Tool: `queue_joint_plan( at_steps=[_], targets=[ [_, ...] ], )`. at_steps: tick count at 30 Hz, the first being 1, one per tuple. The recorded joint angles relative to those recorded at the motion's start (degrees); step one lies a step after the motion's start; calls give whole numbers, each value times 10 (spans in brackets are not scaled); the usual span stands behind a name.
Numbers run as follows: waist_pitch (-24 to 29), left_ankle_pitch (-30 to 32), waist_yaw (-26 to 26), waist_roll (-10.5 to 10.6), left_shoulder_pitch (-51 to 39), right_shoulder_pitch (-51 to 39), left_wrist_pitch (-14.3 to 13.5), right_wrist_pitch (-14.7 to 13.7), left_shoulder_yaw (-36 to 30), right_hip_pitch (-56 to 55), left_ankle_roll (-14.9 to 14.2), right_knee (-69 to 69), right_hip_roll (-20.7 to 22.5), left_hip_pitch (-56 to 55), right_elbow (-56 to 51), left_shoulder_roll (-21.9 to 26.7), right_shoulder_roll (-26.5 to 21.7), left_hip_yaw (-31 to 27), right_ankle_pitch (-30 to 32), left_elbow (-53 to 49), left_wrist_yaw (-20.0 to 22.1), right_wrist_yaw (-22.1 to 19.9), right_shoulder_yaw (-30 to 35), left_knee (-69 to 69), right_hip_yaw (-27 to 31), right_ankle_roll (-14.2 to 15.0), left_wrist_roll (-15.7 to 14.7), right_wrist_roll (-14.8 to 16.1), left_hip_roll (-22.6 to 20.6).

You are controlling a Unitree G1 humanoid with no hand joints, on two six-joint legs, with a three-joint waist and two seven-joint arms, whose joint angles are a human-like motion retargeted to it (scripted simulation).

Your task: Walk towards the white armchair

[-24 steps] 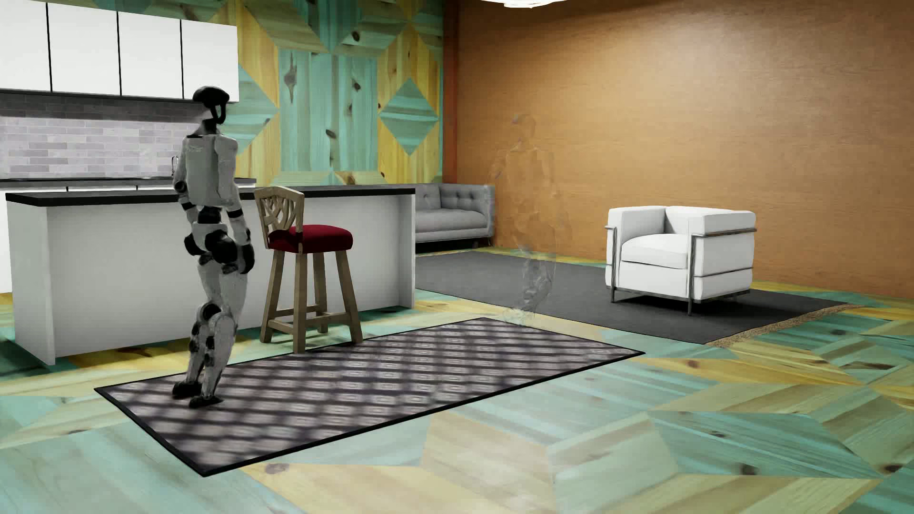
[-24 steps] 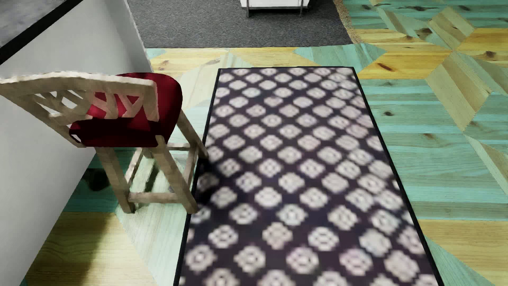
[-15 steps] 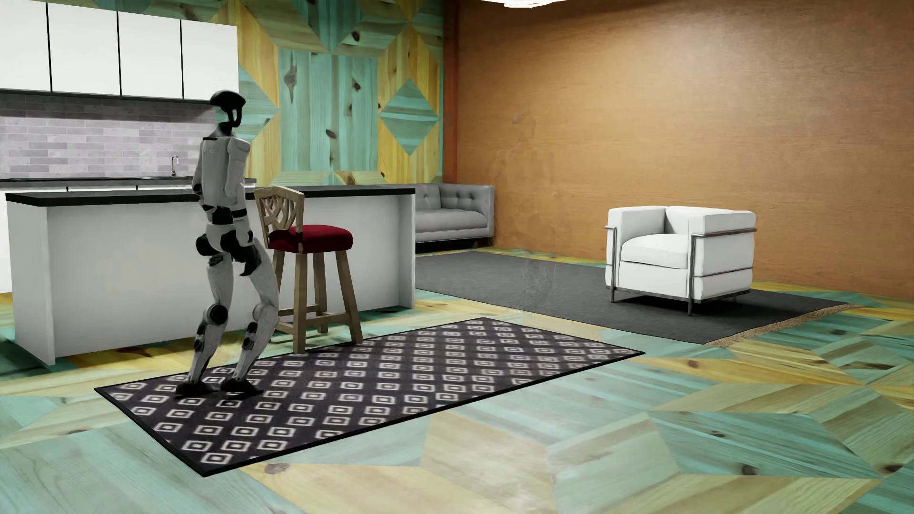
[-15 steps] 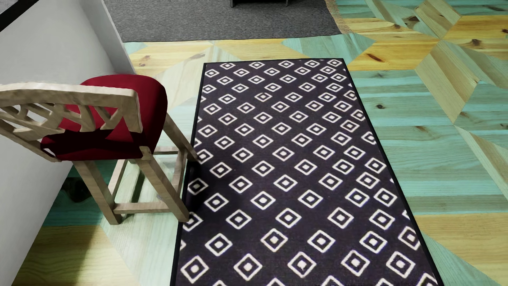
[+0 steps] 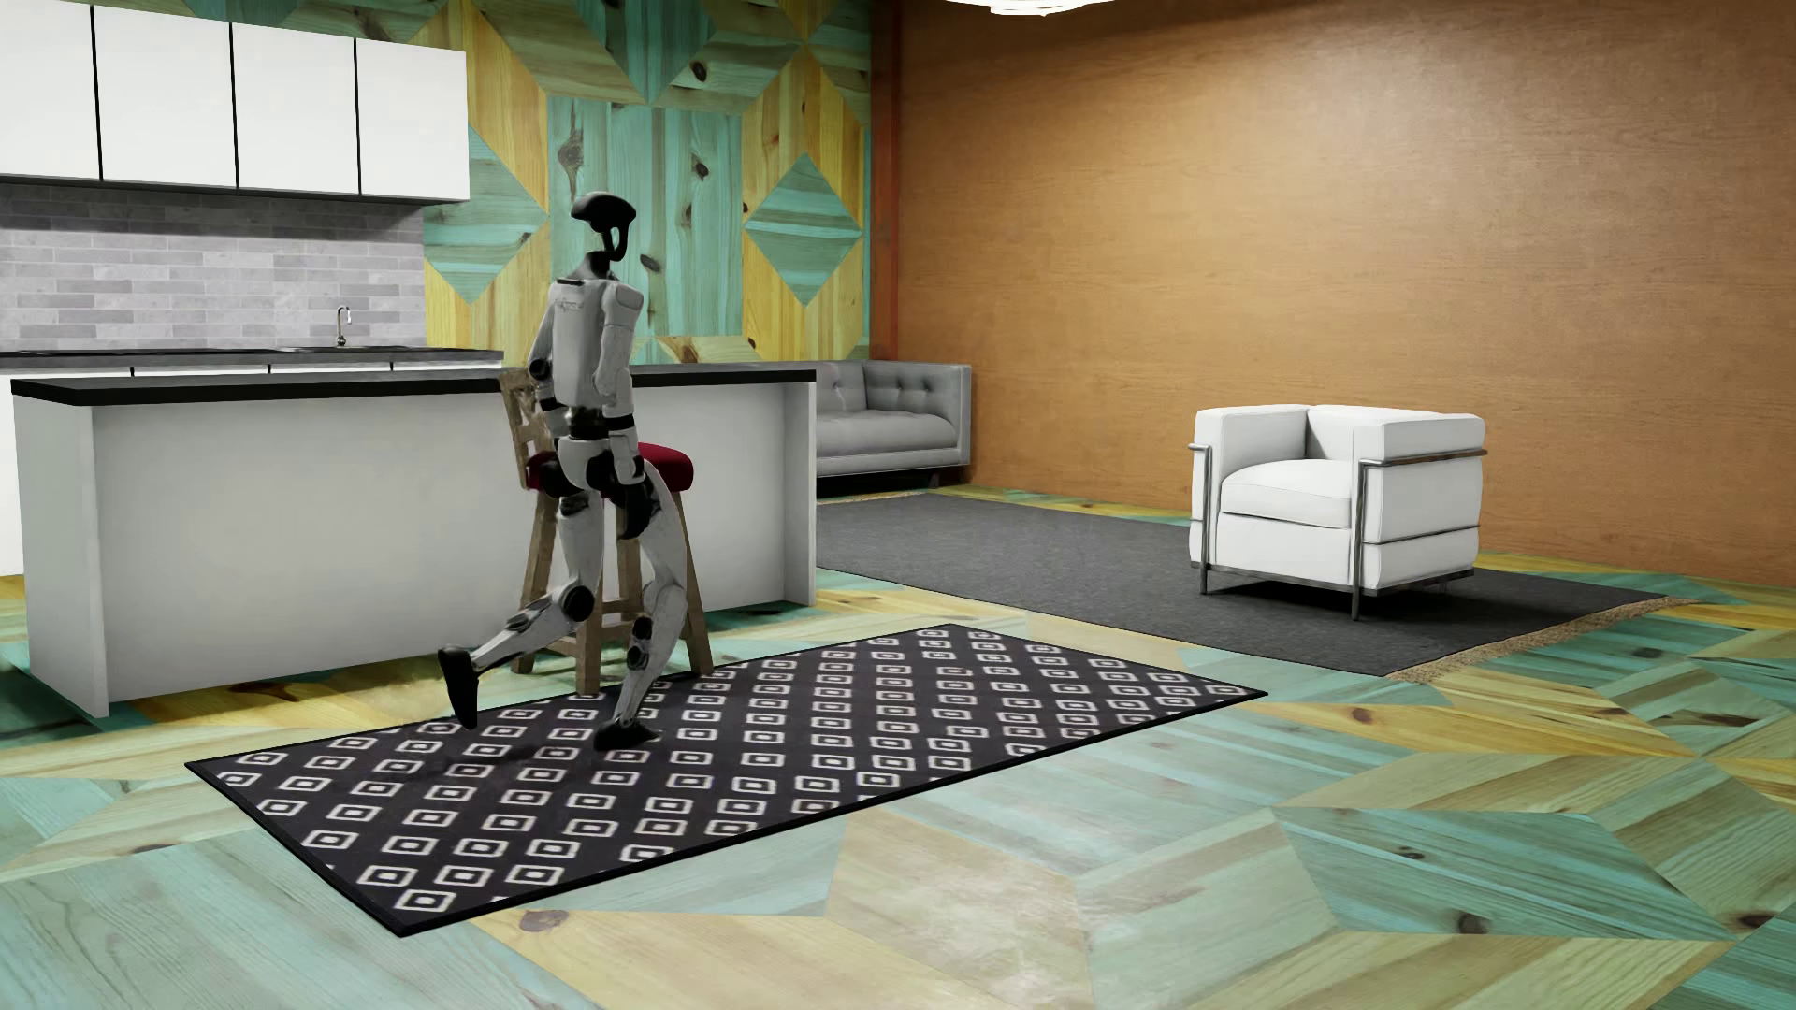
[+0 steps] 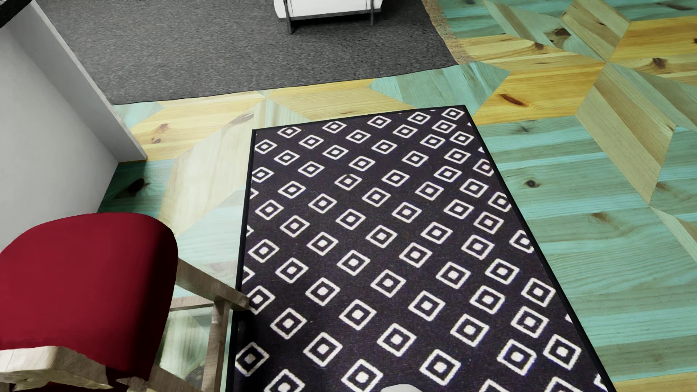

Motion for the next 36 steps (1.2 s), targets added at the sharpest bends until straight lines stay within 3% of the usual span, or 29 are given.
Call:
queue_joint_plan(
  at_steps=[2, 5, 6, 8, 9, 11, 12, 13, 14, 15, 16, 17, 18, 20, 23, 24, 25, 26, 27, 28, 29, 30, 31, 33, 34, 35, 36],
  targets=[
    [7, 1, 83, -22, 32, -20, 0, 0, 41, 92, 0, -65, -1, -117, -50, 2, -1, 0, -5, -5, 0, 0, -6, 25, 0, 0, 0, 0, -24],
    [12, 125, 171, -44, 58, -35, 0, 0, 14, 250, 0, -161, -20, -207, -114, 14, -13, 0, -26, 9, 0, 0, -36, -265, 0, 0, 0, 0, -41],
    [7, 88, 192, -45, 70, -47, 0, 0, 17, 286, 0, -180, -22, -227, -130, 17, -20, 0, -49, 4, 0, 0, -37, -367, 0, 0, 0, 0, -40],
    [-5, -172, 203, -47, 82, -73, 0, 0, 13, 351, 0, -194, -21, -248, -139, 14, -29, 0, -95, 22, 0, 0, -42, -475, 0, 0, 0, 0, -41],
    [-7, -202, 221, -48, 84, -78, 0, 0, 1, 365, 0, -186, -22, -261, -133, 15, -25, 0, -103, 26, 0, 0, -56, -468, 0, 0, 0, 0, -34],
    [-5, 38, 238, -67, 90, -73, 0, 0, -9, 389, 0, -140, -41, -297, -107, 12, -13, 0, -42, 34, 0, 0, -71, -410, 0, 0, 0, 0, -52],
    [-2, 102, 243, -84, 86, -58, 0, 0, -17, 385, 0, -82, -61, -298, -88, 10, -1, 0, 44, 42, 0, 0, -78, -360, 0, 0, 0, 0, -68],
    [-3, 101, 229, -93, 85, -39, 0, 0, -20, 364, 0, 13, -74, -268, -67, 12, 8, 0, 161, 49, 0, 0, -67, -339, 0, 0, 0, 0, -85],
    [-8, 90, 211, -93, 85, -22, 0, 0, -1, 307, 0, 131, -81, -242, -58, 7, 12, 0, 234, 51, 0, 0, -58, -324, 0, 0, 0, 0, -103],
    [-1, 61, 192, -97, 77, -11, 0, 0, -3, 254, 0, 247, -93, -196, -50, 11, 11, 0, 190, 35, 0, 0, -32, -330, 0, 0, 0, 0, -116],
    [5, 19, 162, -92, 65, 0, 0, 0, 2, 203, 0, 313, -97, -138, -48, 12, 11, 0, 95, 26, 0, 0, -20, -348, 0, 0, 0, 0, -115],
    [7, -20, 126, -74, 46, 9, 0, 0, -5, 150, 0, 332, -89, -84, -38, 14, 6, 0, 30, 14, 0, 0, -11, -371, 0, 0, 0, 0, -106],
    [0, -62, 88, -59, 25, 22, 0, 0, -1, 98, 0, 301, -87, -42, -27, 14, 5, 0, 1, 7, 0, 0, -22, -392, 0, 0, 0, 0, -98],
    [2, -152, 31, -38, -12, 45, 0, 0, -2, 41, 0, 139, -89, 67, -20, 33, -5, 0, 9, -37, 0, 0, -18, -452, 0, 0, 0, 0, -77],
    [-20, -265, -12, -25, -71, 59, 0, 0, 55, -4, 0, -145, -96, 166, 0, 42, -14, 0, 135, -52, 0, 0, -8, -488, 0, 0, 0, 0, -62],
    [-29, -272, -11, -20, -83, 60, 0, 0, 79, -27, 0, -382, -97, 185, 9, 41, -15, 0, 189, -54, 0, 0, -10, -487, 0, 0, 0, 0, -63],
    [-29, -258, -27, -16, -89, 59, 0, 0, 84, -50, 0, -189, -97, 201, 8, 51, -18, 0, 143, -69, 0, 0, -1, -475, 0, 0, 0, 0, -51],
    [-22, -223, -43, -7, -77, 55, 0, 0, 115, -61, 0, -136, -80, 225, 16, 51, -20, 0, 149, -84, 0, 0, 9, -451, 0, 0, 0, 0, -34],
    [-31, -150, -53, 4, -65, 55, 0, 0, 131, -72, 0, -85, -68, 218, 27, 41, -19, 0, 178, -76, 0, 0, 12, -391, 0, 0, 0, 0, -17],
    [-28, -33, -56, 23, -46, 53, 0, 0, 137, -55, 0, -38, -39, 197, 41, 22, -18, 0, 157, -57, 0, 0, 11, -288, 0, 0, 0, 0, 8],
    [-28, 60, -43, 21, -30, 45, 0, 0, 128, -34, 0, -31, -20, 130, 46, 16, -14, 0, 126, -48, 0, 0, 1, -140, 0, 0, 0, 0, 5],
    [-16, 61, -30, 24, -24, 43, 0, 0, 112, 7, 0, -37, 3, 61, 33, 8, -10, 0, 98, -36, 0, 0, -16, 7, 0, 0, 0, 0, 16],
    [-6, 25, -8, 16, -23, 34, 0, 0, 72, 62, 0, -57, -3, -7, 15, 8, -11, 0, 85, -26, 0, 0, -11, 89, 0, 0, 0, 0, 13],
    [1, 37, 67, -17, 19, 17, 0, 0, 58, 147, 0, -104, -18, -117, -34, 10, -12, 0, 71, -45, 0, 0, -7, 34, 0, 0, 0, 0, -6],
    [6, 87, 95, -24, 22, 6, 0, 0, 28, 195, 0, -124, -31, -147, -56, 0, -19, 0, 62, 7, 0, 0, -6, -84, 0, 0, 0, 0, -14],
    [-2, 112, 122, -27, 40, 0, 0, 0, 51, 228, 0, -148, -30, -180, -82, -5, -21, 0, 52, 22, 0, 0, -21, -218, 0, 0, 0, 0, -14],
    [-7, 53, 138, -29, 53, -4, 0, 0, 53, 276, 0, -171, -32, -187, -103, -5, -25, 0, 34, 37, 0, 0, -31, -358, 0, 0, 0, 0, -20]
  ],
)
